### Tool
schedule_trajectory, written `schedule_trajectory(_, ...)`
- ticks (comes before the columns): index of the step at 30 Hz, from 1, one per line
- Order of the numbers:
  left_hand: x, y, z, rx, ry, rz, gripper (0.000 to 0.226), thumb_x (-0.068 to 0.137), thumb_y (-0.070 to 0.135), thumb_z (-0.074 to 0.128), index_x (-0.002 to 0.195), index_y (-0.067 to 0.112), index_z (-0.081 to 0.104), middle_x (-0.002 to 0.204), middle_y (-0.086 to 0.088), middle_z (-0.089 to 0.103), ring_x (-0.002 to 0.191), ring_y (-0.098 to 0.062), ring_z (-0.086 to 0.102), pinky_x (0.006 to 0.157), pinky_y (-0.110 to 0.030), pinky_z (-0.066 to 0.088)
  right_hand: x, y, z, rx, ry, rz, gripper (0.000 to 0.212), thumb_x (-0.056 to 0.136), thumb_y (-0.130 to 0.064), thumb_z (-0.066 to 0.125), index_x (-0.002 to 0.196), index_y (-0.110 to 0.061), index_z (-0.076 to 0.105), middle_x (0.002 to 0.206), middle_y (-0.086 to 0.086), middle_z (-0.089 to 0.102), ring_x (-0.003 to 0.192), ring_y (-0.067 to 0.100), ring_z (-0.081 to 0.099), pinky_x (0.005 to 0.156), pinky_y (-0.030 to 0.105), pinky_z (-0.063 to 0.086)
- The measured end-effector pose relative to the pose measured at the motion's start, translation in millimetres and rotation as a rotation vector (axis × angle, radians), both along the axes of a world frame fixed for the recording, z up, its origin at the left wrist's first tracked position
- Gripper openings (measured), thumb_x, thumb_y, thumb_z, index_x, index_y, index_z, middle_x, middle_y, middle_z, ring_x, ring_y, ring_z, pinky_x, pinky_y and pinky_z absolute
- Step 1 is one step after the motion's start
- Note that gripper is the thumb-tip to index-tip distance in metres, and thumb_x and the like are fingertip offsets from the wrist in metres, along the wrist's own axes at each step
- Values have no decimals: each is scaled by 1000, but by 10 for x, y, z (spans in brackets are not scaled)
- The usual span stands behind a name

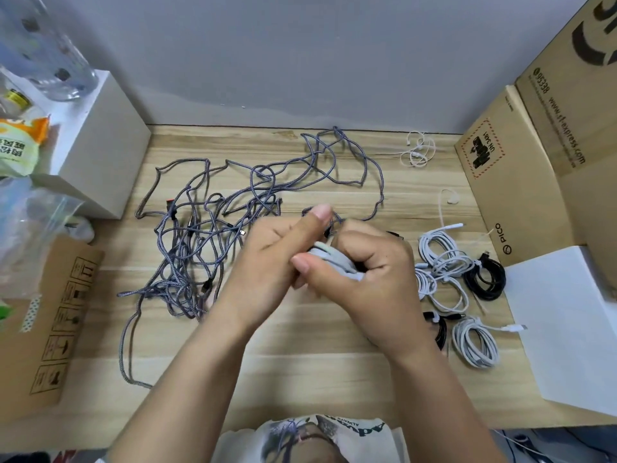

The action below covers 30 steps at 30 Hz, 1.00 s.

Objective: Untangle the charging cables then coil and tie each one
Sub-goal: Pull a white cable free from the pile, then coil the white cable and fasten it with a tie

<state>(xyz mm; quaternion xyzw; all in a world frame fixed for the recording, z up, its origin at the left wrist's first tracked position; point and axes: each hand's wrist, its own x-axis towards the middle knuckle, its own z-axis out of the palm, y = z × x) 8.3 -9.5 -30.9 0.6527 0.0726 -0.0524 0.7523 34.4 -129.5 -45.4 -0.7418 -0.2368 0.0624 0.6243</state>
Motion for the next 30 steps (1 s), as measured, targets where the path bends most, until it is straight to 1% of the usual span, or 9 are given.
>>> schedule_trajectory(5, 37, 230, -40, 91, 16, -396, 55, 88, 50, 51, 49, 12, 59, 43, 0, 53, 47, -15, 46, 50, -21, 35, 118, -111, 32, -38, 133, 292, 19, 75, -25, 75, 66, -9, 75, 63, 2, 69, 62, 18, 65, 60, 38, 53)
schedule_trajectory(8, 64, 295, -69, 92, 32, -546, 54, 82, 63, 50, 62, 14, 59, 60, -17, 57, 61, -33, 47, 60, -40, 34, 285, -199, 75, -176, 210, 401, 29, 66, -37, 78, 70, -8, 76, 63, 6, 64, 59, 24, 61, 53, 44, 50)
schedule_trajectory(10, 107, 270, -117, 112, 50, -530, 53, 85, 56, 52, 66, 7, 58, 62, -22, 52, 62, -29, 44, 59, -32, 35, 416, -225, 83, -279, 163, 436, 42, 61, -48, 76, 67, -7, 75, 60, 4, 60, 61, 24, 58, 53, 42, 48)
schedule_trajectory(14, 211, 67, -193, -4, 62, -289, 34, 89, 31, 44, 64, 9, 53, 49, 2, 38, 47, -8, 34, 48, -14, 30, 727, -220, 23, -313, 172, 447, 50, 53, -55, 73, 55, -8, 57, 52, -7, 42, 54, 8, 37, 51, 27, 30)
schedule_trajectory(17, 327, -15, -299, -152, 113, -84, 35, 86, 33, 44, 52, 23, 47, 48, 7, 25, 43, -10, 27, 45, -16, 26, 1083, -253, -88, -242, 236, 510, 62, 60, -73, 63, 74, -12, 63, 58, -10, 47, 55, 0, 40, 53, 17, 33)
schedule_trajectory(20, 381, -23, -401, -171, 156, 6, 38, 85, 35, 46, 48, 25, 45, 47, 8, 25, 42, -11, 28, 45, -16, 28, 1603, -373, -420, -196, 383, 202, 43, 81, -64, 45, 88, -27, 64, 75, -7, 56, 67, 7, 50, 61, 20, 38)
schedule_trajectory(23, 414, -28, -491, -187, 184, 61, 33, 83, 34, 47, 58, 14, 40, 46, 8, 26, 40, -10, 29, 45, -16, 27, 2182, -578, -997, -356, 384, -375, 10, 88, -35, 62, 87, -26, 59, 97, -8, 55, 92, 13, 54, 77, 22, 41)
schedule_trajectory(26, 456, -28, -551, -210, 199, 95, 28, 82, 33, 48, 73, 7, 44, 47, 9, 28, 39, -8, 30, 44, -15, 27, 2482, -860, -1426, -769, 522, -608, 42, 82, -36, 60, 121, -21, 55, 134, 6, 37, 126, 25, 37, 104, 33, 31)
schedule_trajectory(30, 517, -22, -593, -205, 214, 115, 34, 82, 36, 47, 51, 22, 44, 46, 9, 26, 40, -10, 29, 45, -17, 26, 2503, -1015, -1691, -1051, 624, -543, 63, 81, -33, 57, 138, -12, 38, 147, 11, 22, 135, 30, 22, 111, 39, 23)
